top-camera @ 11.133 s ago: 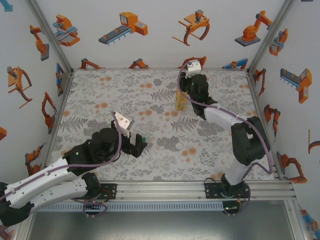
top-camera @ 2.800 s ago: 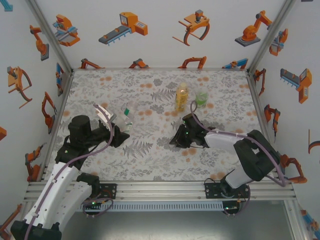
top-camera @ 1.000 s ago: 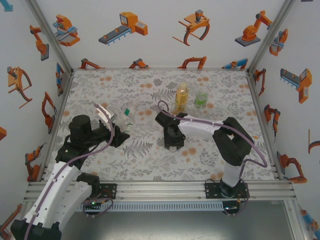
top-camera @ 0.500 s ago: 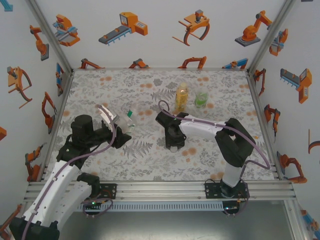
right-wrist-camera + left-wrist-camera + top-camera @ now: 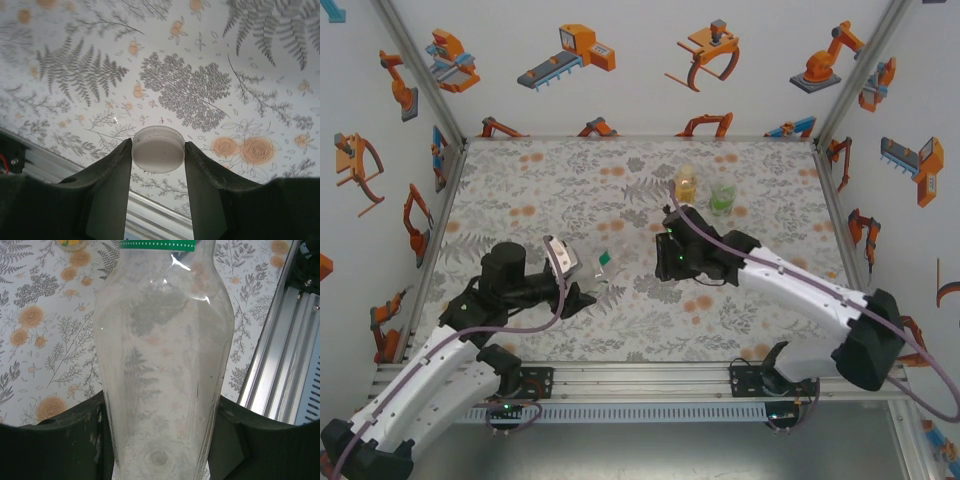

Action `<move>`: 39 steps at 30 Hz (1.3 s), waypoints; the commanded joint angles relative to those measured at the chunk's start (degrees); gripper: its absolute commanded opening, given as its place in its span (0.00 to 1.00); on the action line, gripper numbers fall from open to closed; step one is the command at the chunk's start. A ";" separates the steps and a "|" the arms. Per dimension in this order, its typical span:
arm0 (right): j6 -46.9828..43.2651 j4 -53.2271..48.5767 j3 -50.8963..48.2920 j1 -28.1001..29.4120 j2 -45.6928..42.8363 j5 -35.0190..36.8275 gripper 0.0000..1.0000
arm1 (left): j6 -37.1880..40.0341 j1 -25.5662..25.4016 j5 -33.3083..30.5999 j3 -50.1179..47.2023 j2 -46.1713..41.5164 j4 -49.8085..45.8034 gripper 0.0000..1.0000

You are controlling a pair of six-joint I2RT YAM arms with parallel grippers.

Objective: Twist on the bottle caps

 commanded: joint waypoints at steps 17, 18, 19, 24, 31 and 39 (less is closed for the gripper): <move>-36.98 -2.11 1.64 0.16 -26.17 -28.02 0.19 | 20.22 -12.01 1.10 13.42 5.00 -17.86 0.05; -38.11 -2.15 1.67 0.16 -26.93 -29.33 0.19 | 20.19 -12.75 0.25 13.83 5.32 -18.21 0.05; -39.16 -1.94 1.84 0.12 -27.54 -31.10 0.18 | 20.19 -13.70 -0.68 14.36 5.74 -18.76 0.05; -41.84 -1.47 3.78 0.17 -28.01 -38.48 0.16 | 18.71 -17.78 -4.61 15.97 7.87 -19.95 0.05; -45.10 -1.37 5.06 0.21 -24.93 -44.11 0.12 | 16.62 -19.74 -5.89 17.71 10.53 -19.26 0.04; -44.86 3.09 2.29 0.33 -23.52 -45.03 0.08 | 14.19 -20.10 -6.70 18.11 12.02 -16.98 0.04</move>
